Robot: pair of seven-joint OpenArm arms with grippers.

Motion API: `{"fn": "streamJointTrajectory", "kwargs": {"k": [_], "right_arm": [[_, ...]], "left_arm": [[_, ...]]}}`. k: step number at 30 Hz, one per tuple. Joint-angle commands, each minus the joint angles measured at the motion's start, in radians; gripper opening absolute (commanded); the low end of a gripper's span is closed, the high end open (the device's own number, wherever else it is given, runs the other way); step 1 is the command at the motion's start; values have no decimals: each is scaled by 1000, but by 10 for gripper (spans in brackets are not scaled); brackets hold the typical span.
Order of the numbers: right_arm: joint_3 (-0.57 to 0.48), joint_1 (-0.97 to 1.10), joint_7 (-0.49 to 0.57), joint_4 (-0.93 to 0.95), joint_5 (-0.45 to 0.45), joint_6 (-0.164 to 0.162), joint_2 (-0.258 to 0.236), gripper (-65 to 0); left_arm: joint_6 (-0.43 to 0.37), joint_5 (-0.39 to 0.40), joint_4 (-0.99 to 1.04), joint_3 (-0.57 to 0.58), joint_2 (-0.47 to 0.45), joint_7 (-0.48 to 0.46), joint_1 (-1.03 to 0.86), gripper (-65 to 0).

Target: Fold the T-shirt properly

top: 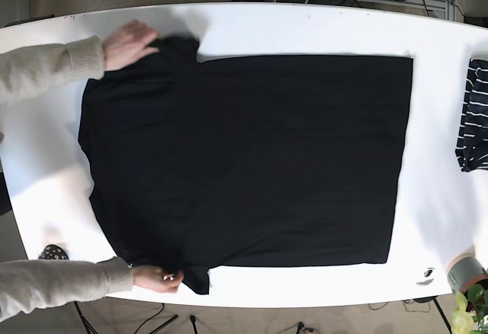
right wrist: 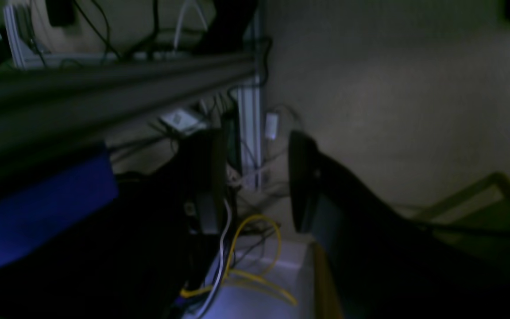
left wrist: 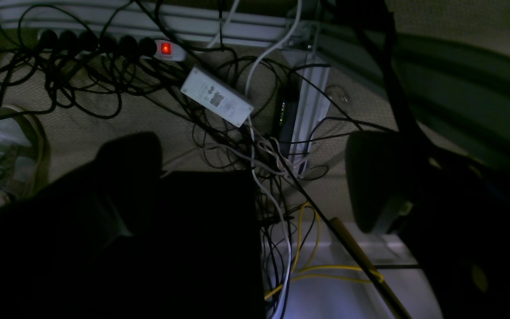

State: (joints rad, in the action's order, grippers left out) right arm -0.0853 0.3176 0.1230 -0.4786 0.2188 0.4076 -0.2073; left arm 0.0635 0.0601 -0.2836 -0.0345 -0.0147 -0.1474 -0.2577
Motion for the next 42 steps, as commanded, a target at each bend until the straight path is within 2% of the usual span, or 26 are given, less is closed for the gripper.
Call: {"fn": "streamJointTrajectory", "kwargs": {"k": [1,8,17,30,42], "right_arm": [[5,27,13,-24,15,12,-14,-433],[5,190,8,-236,15,12,-25,-433],[28,374,-56,-469,17,6,-34,-433],[164,656,-131,-859,17,14,-34,-433],[223,891,-253,-1222,17,15,-30,-433]], "left_arm": [[0,1,-29,0,-3,-30,-32,-31],[0,-1,-256,-2,-3,-30,-182,-31],[0,4,-616,-5,-23,75,-406,-31],[0,2,-1035,-5,-31,79,-743,-31],[0,7,-1423,-21,-55,73,-1012,-31]]}}
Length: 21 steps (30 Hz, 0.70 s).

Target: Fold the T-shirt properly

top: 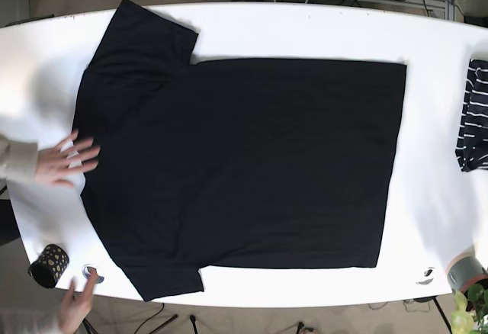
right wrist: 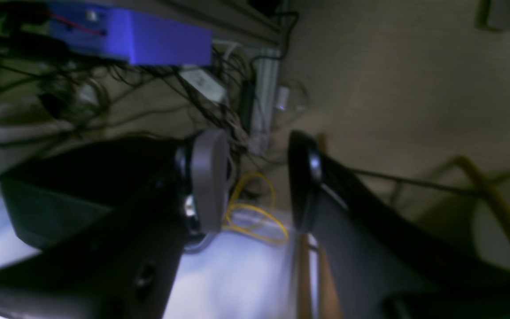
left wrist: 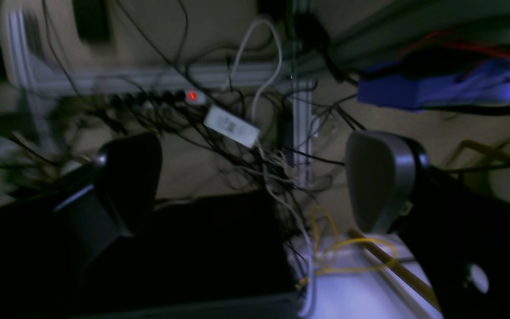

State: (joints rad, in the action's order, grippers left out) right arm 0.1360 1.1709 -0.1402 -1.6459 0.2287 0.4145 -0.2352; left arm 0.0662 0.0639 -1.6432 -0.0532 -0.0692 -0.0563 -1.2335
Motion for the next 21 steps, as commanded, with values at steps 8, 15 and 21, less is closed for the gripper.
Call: {"fn": "streamJointTrajectory", "kwargs": {"k": [8,15,21], "right_arm": [[21,116,11,-228,8,7,3,-433],[156,122,11,-330,103,19,44,-433],[261,45,9,-345,245,108,43,-433]], "left_arm": [[-3,3,-259,-50,2,-18,-75,-29],[-3,24,-335,-73,4,-18,-27,-26],[-1,185,-341,-101,-5,-17,68,-25]]}}
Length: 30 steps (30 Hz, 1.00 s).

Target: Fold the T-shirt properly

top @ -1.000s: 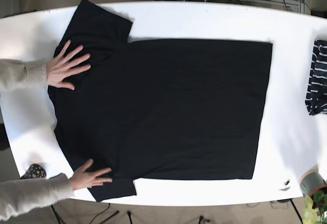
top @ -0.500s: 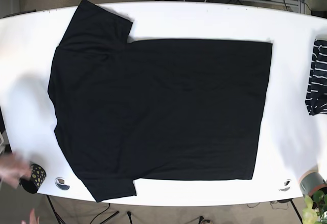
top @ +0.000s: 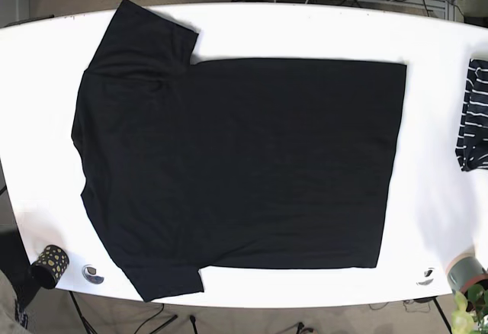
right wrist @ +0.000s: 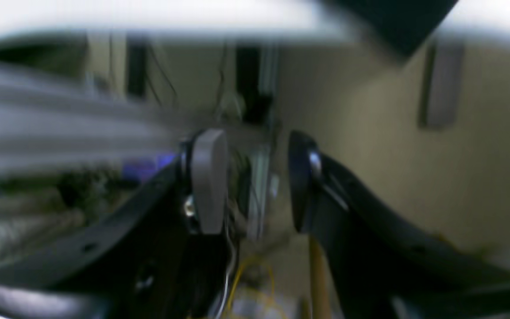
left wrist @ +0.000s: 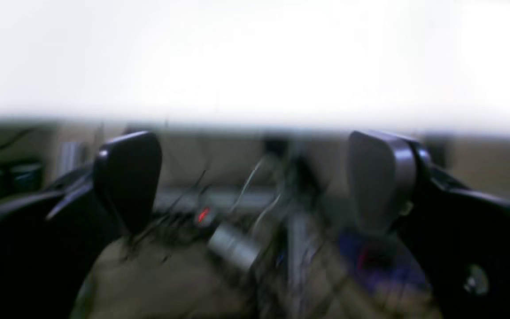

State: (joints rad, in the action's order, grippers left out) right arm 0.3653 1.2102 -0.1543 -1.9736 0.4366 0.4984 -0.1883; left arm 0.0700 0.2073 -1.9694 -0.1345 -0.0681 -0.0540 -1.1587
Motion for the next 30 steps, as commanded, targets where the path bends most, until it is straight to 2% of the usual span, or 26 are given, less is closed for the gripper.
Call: {"fn": "streamJointTrajectory", "kwargs": {"k": [1,3,6,12,15,25,30], "right_arm": [[47,-10,20,-17,52,32,-4,-433],[82,-48,-17,-17,90,56,-3,-433],[126,-111,-103,-19,140,88,-1,-433],[239,-247,-324,-19,244,161,5,-433],[289,-321,-414,-19,273,182,5,-433],[366,-519,-597,-20,279,193,5,-433],[367,-593,-660,-17,279,193,0,-433]], "left_arm": [[-5,65,-15,-24,-6,-19,9,-25],[-5,120,-15,-44,-6,-16,49,-25],[-5,154,-15,-58,-6,-16,87,-25],[-5,165,-15,-73,-6,-16,138,-25],[-5,165,-15,-75,-6,-8,176,-25],[-5,166,-15,-77,-5,124,300,-26],[-5,166,-15,-77,-5,167,345,-26]]}}
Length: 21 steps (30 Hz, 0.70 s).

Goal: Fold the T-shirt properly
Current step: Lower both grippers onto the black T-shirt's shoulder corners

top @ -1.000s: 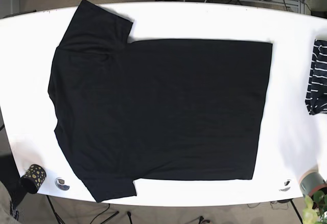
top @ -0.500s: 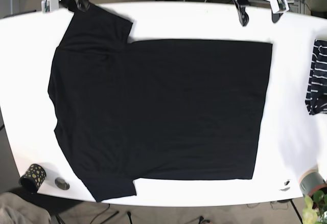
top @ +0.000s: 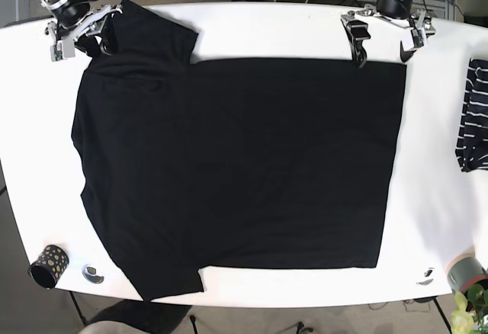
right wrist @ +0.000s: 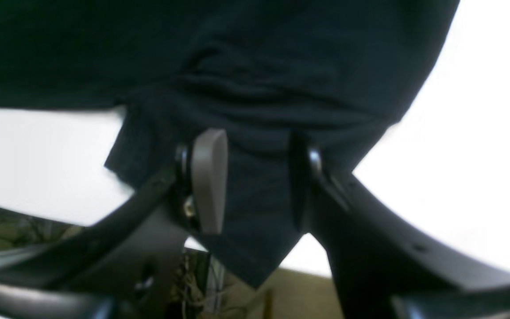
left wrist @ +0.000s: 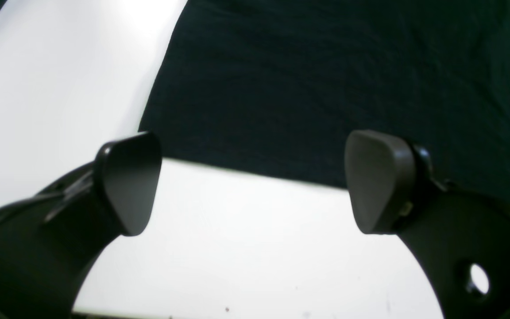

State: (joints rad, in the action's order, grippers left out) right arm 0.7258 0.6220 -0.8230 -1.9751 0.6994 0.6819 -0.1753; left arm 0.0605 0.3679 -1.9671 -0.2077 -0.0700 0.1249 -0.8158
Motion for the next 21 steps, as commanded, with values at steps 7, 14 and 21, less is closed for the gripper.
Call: {"fn": "streamJointTrajectory", "kwargs": {"k": [7,14,21], "right_arm": [[7,-70,-39,-14,19,9,-10,-426],[8,-81,-42,-13,21,9,-2,-395],[74,-113,-58,-11,21,9,67,-262]], "left_arm": [[6,6,-18,-3,-3,20,46,-25],[83,87,-4,-14,-3,22,82,-25],[126,167,22,-49,-3,22,89,-25]]}}
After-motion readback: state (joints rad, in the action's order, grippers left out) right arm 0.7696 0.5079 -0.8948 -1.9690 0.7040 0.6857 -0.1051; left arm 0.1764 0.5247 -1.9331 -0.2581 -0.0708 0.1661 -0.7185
